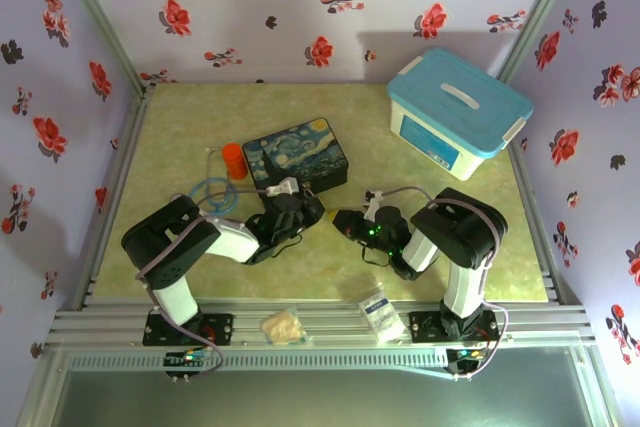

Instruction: Unlock a padlock with a key

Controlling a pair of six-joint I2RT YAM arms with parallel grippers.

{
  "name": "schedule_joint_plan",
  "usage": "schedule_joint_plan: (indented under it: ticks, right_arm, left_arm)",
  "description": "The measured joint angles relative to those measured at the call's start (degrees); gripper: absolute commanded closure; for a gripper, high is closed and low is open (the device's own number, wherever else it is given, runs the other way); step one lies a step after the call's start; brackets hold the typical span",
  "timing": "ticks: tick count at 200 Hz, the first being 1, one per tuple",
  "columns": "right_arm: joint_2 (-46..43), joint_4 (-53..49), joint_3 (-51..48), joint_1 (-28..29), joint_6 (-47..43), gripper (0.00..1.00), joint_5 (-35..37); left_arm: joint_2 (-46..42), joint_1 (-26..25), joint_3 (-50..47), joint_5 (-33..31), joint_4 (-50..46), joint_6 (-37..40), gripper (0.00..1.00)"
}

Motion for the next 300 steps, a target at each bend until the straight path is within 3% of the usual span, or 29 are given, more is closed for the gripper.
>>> schedule_joint_plan:
  ticks: [40,184,300]
  right_arm:
    - [0.00,0.09,0.00,0.79,0.00,1.00,-0.02]
    - [0.39,0.57,0.50,0.79,0.48,1.00,2.36]
    - [2.03,0.94,1.11,1.27,6.49,1.00,4.33]
  left_arm:
    - [0.09,0.02,-0.96,-0.44,2.62,-2.08,0.86]
    - [1.51,0.00,-1.46,-0.44,6.95,-4.09,0.86]
    - [4.17,-0.15,-1.46,-1.22,11.26,-6.62,0.92]
